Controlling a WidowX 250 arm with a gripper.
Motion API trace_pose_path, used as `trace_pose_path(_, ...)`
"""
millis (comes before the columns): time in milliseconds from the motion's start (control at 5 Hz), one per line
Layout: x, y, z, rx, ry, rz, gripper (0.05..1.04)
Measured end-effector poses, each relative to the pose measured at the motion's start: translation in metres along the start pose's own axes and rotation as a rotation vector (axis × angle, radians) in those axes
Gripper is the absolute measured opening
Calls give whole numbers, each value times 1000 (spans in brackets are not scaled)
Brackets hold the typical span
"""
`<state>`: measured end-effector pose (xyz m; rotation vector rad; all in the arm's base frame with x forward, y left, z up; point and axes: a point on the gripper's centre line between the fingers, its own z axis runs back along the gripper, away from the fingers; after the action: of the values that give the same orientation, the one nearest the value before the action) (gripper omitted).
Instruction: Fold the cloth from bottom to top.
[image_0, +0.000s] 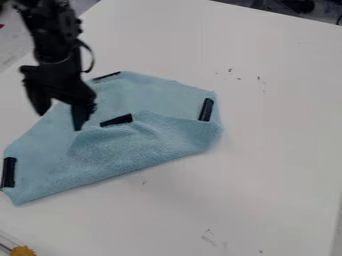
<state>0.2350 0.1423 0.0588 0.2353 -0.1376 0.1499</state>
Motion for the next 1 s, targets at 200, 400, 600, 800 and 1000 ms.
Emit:
trace_pose_path(200, -33, 19, -8, 9, 15, 94, 1001)
trace_pose_path(400, -60, 28, -19, 18, 29, 153, 1001)
trace_pose_path(600, -74, 35, -24, 30, 16, 195, 1001)
trace_pose_path(800, -75, 40, -28, 41, 0, 203, 1001)
trace_pose_path(1000, -76, 39, -39, 33, 11, 203, 980)
